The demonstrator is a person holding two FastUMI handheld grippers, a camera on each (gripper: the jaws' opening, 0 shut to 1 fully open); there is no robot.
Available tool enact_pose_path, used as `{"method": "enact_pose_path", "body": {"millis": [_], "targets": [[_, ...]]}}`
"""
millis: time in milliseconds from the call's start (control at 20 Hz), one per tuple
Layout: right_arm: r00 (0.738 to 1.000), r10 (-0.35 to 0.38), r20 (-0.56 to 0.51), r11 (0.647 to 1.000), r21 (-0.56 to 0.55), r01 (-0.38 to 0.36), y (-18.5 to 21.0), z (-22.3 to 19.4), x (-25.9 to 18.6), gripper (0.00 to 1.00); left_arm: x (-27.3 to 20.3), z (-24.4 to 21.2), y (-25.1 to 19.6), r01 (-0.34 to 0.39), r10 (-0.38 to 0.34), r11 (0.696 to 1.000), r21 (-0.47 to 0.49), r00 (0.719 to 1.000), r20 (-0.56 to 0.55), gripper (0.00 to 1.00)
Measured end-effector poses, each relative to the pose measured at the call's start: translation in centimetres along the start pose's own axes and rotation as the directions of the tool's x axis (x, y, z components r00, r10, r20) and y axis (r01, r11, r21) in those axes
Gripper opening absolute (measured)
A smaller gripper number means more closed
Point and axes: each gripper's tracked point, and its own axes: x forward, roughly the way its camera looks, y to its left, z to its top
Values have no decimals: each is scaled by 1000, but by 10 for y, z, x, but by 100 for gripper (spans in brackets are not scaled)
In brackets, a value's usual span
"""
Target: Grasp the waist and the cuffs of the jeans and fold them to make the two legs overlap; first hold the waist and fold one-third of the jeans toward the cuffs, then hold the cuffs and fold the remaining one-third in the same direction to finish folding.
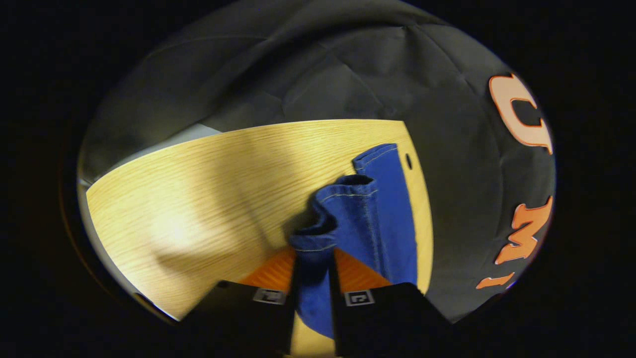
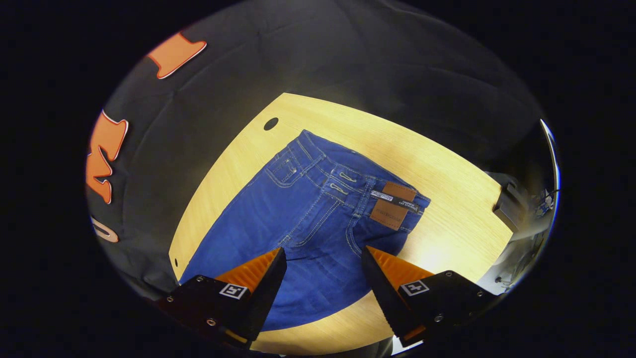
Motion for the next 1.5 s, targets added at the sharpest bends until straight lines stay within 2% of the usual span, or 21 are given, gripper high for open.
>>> {"method": "enact_pose_path", "body": {"millis": [50, 100, 250, 350, 650, 700, 800, 850, 900, 950, 1000, 1050, 1100, 1150, 1200, 1350, 1400, 1500], "targets": [[1000, -8, 0, 1000, 14, 8, -8, 2, -2, 96, -5, -2, 5, -21, 21, 1000, -6, 1000, 16, 18], [1000, -12, 2, 999, 37, 12, -16, 4, -2, 96, -2, -1, 5, -24, 24, 1000, -11, 1000, 20, 4], [1000, -19, 0, 994, 111, 19, -42, 9, -1, 96, -8, -2, 7, -61, 60, 998, 19, 998, 28, 4], [998, -55, -37, 987, 148, 60, -64, 3, 3, 96, -11, -2, 7, -86, 85, 996, 24, 996, 29, 4], [995, -62, -75, 959, 273, 81, -94, 11, 44, 95, -22, 0, -11, -103, 100, 993, 55, 994, 50, 2], [998, -35, -54, 952, 303, 50, -91, 21, 47, 92, -27, 1, -13, -105, 101, 992, 66, 993, 53, 4], [999, -9, -53, 948, 317, 26, -84, 28, 56, 71, -34, 1, -19, -109, 105, 991, 75, 993, 61, 4], [998, -5, -55, 951, 309, 22, -87, 28, 61, 76, -35, 0, -23, -108, 103, 991, 77, 993, 64, 4], [999, 6, -51, 950, 313, 11, -87, 27, 64, 58, -37, 0, -29, -97, 92, 992, 83, 993, 69, 4], [999, 17, -45, 946, 324, -1, -85, 27, 63, 58, -40, -1, -33, -99, 92, 991, 91, 993, 78, 3], [998, 31, -48, 939, 345, -12, -85, 26, 67, 46, -44, -2, -37, -100, 92, 990, 95, 992, 80, 4], [998, 52, -45, 927, 374, -32, -83, 28, 69, 41, -47, -1, -41, -95, 87, 992, 88, 992, 91, 4], [992, 88, -86, 910, 411, -45, -81, 21, 66, 33, -52, -1, -48, -82, 75, 993, 81, 993, 91, 3], [991, 111, -78, 885, 462, -62, -78, 26, 66, 25, -55, -2, -53, -74, 66, 994, 80, 993, 98, 3], [986, 142, -85, 875, 477, -85, -73, 28, 64, 17, -59, -1, -57, -70, 63, 995, 77, 993, 97, 4], [981, 184, -60, 872, 471, -134, -63, 45, 41, 17, -70, 6, -73, -47, 40, 996, 80, 995, 97, 4], [980, 196, -36, 868, 472, -156, -54, 54, 34, 17, -74, 9, -76, -58, 51, 995, 78, 995, 83, 3], [979, 204, -11, 842, 512, -170, -37, 69, 27, 17, -76, 13, -81, -76, 74, 996, 50, 996, 43, 3]]}}
